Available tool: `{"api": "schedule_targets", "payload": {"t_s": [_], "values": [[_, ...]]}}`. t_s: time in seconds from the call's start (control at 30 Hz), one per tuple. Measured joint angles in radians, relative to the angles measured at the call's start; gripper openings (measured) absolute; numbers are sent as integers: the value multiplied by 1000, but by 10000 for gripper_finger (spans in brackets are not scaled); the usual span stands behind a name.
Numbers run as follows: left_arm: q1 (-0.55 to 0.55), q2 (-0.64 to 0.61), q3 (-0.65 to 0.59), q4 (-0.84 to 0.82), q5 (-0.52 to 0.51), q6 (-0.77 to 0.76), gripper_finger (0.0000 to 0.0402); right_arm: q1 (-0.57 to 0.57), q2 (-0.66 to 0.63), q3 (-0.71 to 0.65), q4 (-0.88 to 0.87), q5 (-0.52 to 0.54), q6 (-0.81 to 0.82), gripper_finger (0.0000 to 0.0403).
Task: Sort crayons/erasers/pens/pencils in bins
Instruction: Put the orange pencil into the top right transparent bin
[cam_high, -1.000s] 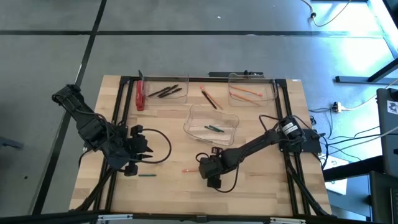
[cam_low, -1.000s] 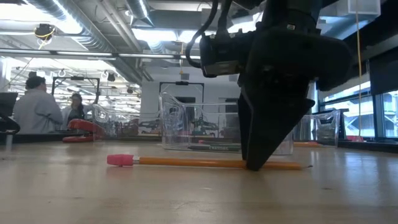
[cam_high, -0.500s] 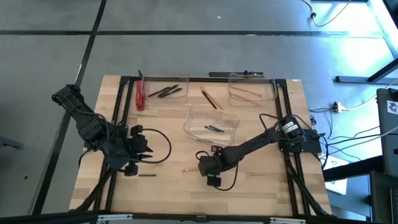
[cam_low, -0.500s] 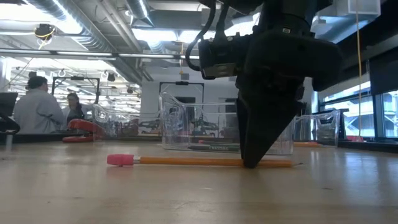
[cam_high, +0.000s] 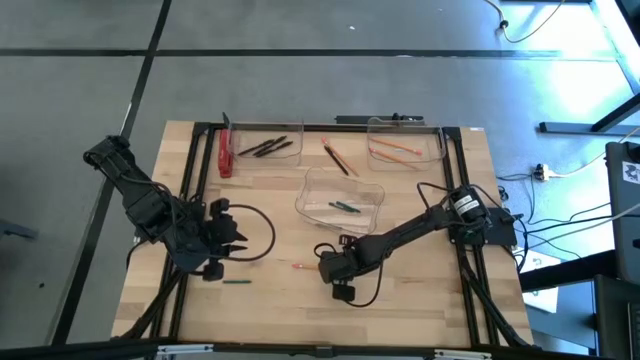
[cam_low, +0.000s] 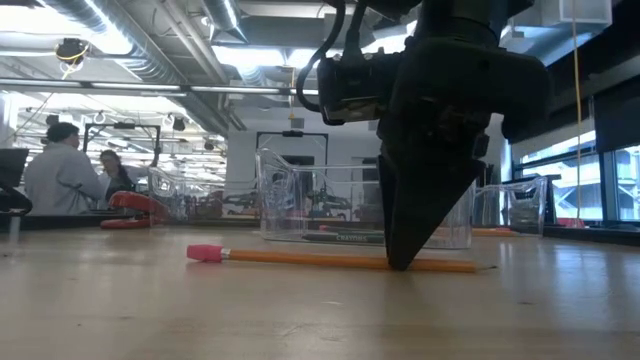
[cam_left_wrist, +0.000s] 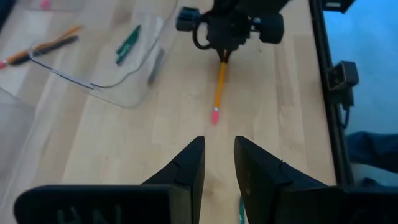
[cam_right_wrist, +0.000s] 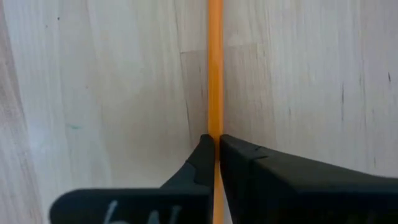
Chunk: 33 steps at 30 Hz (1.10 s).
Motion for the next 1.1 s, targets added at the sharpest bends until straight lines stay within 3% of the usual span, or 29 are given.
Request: {"api": "schedule_targets", "payload": {"t_s": [0.87,1.1], "values": [[0,0,0,0,-26,-2,79,-2,9,78,-34,-3,-1,12],[0,0,0,0,-26,-2,79,-2,13,79,-33,-4,1,63]]}}
